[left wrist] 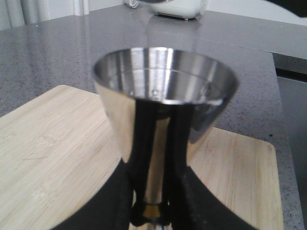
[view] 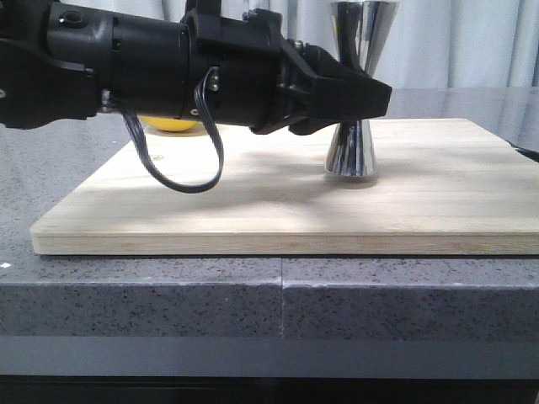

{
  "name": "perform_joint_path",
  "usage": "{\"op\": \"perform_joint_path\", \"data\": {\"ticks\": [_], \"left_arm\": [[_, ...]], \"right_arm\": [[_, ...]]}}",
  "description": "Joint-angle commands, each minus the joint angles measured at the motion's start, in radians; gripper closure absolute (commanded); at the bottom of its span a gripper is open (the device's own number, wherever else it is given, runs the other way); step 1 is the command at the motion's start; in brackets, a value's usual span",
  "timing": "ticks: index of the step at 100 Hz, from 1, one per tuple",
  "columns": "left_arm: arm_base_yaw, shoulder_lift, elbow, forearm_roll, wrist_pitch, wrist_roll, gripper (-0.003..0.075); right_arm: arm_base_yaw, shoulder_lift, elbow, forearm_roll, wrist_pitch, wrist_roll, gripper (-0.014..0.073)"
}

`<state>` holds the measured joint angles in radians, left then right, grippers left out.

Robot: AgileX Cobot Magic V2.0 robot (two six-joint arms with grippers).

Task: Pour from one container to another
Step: 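Lift the beaker with the right gripper over the jigger's upper cup, then tilt the beaker with the right gripper, pouring liquid into the jigger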

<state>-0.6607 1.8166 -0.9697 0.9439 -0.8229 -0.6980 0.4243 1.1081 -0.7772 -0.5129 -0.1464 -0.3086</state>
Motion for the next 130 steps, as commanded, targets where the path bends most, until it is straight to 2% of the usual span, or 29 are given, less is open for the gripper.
{"op": "perform_joint_path", "data": {"ticks": [1,130], "left_arm": [[-0.002,-0.057,-0.024,-0.030,-0.081,-0.013,0.0741],[-0.002,-0.057,-0.024,-0.025,-0.089,-0.013,0.0741]], "right_arm": [[0.004,-0.026,-0.037,-0.018,-0.073,-0.008,0.0344],[0.004,-0.026,-0.037,-0.288,-0.064,-0.008,0.0344]]}}
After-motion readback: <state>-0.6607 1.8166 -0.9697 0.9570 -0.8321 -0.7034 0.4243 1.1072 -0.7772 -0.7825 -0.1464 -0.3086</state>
